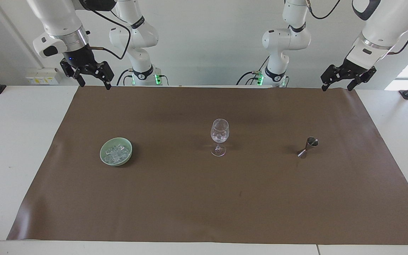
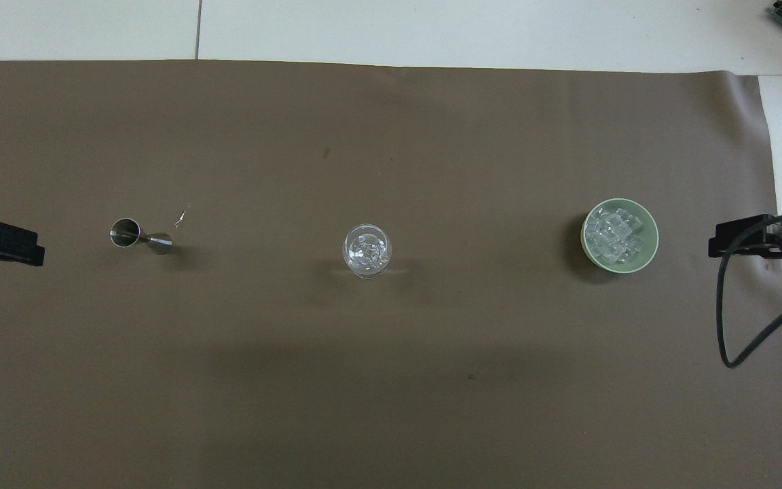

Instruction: Pour wine and add ice with both arms

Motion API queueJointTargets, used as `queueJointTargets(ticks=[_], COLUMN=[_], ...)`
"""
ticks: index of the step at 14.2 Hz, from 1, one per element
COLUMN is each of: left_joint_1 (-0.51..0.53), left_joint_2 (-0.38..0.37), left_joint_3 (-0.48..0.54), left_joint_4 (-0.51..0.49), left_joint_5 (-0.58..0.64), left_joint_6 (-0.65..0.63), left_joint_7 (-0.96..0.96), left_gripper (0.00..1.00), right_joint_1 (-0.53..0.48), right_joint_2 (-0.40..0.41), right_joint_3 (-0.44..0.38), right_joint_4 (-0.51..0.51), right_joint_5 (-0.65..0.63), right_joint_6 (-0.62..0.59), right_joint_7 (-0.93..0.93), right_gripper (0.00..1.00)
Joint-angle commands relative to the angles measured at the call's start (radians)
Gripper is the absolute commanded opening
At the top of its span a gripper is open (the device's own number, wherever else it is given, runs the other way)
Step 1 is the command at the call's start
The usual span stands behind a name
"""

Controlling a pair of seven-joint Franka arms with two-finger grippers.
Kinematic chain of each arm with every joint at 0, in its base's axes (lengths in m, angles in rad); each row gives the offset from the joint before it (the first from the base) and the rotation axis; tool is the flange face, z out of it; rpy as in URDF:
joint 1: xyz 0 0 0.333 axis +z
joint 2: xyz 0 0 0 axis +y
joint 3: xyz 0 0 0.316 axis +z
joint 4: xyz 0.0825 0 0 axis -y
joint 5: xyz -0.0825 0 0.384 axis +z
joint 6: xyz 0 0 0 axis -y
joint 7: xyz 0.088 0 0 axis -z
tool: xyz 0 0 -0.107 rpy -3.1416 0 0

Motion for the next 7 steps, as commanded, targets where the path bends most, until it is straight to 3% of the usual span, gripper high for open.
queueJointTargets(ticks=[1, 7], left_joint_1=[0.011, 0.011], left_joint_2=[-0.028, -0.028], left_joint_3=[0.003, 0.003], left_joint_4=[-0.032, -0.032], left_joint_5=[0.007, 0.007], left_joint_6=[0.032, 0.037], left_joint_7=[0.008, 0.008], left_gripper=[1.00, 1.00], right_joint_1=[0.000, -0.003], right_joint_2=[-0.012, -0.015], right_joint_3=[0.003, 0.003], right_joint_4=[-0.003, -0.001], right_joint_5=[-0.009, -0.010], right_joint_6=[-0.018, -0.026], right_joint_7=[-0.007, -0.012], right_gripper=[1.00, 1.00])
